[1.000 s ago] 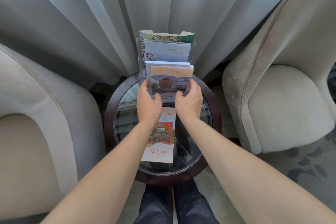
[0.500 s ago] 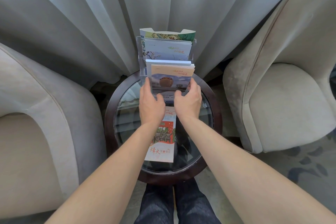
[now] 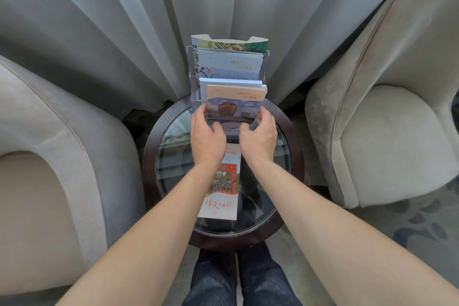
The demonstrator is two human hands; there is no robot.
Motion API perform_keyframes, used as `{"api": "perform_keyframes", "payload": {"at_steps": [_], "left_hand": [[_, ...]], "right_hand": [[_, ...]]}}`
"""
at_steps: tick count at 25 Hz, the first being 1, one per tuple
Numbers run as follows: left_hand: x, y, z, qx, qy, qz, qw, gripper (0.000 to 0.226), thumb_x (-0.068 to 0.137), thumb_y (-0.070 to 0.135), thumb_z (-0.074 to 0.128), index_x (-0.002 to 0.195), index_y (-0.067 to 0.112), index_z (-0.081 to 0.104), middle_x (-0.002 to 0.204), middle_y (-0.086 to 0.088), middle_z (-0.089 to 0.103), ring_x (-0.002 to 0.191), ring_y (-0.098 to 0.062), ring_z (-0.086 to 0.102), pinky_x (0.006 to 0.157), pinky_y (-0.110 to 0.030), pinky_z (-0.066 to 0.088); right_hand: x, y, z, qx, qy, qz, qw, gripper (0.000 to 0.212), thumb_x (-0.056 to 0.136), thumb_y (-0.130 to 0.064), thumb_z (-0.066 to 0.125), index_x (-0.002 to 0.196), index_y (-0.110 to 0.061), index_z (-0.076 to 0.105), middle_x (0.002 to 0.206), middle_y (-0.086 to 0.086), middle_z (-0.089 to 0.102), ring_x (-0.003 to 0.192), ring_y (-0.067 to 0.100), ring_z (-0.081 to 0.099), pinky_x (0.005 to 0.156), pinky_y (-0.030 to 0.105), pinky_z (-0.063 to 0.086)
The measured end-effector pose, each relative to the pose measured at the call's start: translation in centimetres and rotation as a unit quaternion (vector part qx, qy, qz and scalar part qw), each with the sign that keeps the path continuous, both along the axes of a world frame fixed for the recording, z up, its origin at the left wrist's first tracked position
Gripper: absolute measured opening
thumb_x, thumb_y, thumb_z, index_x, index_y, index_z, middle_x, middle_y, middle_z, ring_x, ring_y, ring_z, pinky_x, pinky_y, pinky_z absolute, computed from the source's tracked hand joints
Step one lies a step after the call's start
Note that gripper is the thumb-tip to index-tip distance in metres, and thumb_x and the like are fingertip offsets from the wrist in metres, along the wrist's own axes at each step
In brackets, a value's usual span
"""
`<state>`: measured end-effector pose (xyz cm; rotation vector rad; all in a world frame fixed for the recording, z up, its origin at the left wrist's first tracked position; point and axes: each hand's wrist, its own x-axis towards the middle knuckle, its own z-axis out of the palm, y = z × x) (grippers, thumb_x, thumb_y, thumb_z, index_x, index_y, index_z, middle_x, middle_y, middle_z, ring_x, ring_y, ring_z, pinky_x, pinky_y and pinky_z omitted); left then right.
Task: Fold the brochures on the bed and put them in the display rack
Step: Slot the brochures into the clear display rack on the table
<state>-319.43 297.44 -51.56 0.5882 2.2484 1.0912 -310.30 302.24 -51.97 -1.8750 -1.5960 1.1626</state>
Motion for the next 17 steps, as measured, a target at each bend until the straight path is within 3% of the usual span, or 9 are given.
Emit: {"api": "perform_keyframes", "payload": {"at_steps": [11,17], "left_hand": [[0.0,-0.3,0.0,-0.013,-0.006,0.002,1.000,0.056,0.093,0.018,0.053,0.145,0.032,0.036,0.143,0.010,0.044,0.117,-0.002,0.043,0.091,-0.024,0.036],[0.2,-0.7,-0.1,-0.033,-0.003,-0.044,0.998,0.070,0.095,0.019,0.052,0.156,0.024,0.019,0.159,0.003,0.028,0.144,-0.016,0.028,0.107,-0.027,0.028]], "right_hand": [[-0.3,-0.6,-0.1,0.003,-0.014,0.028,1.000,0.057,0.090,-0.024,0.062,0.144,-0.026,0.044,0.132,-0.008,0.050,0.119,0.010,0.049,0.093,0.028,0.042],[-0.5,-1.2,0.2,-0.007,-0.031,0.048,0.998,0.069,0.089,-0.022,0.062,0.152,-0.023,0.033,0.144,-0.001,0.043,0.127,0.020,0.047,0.100,0.035,0.043]]}}
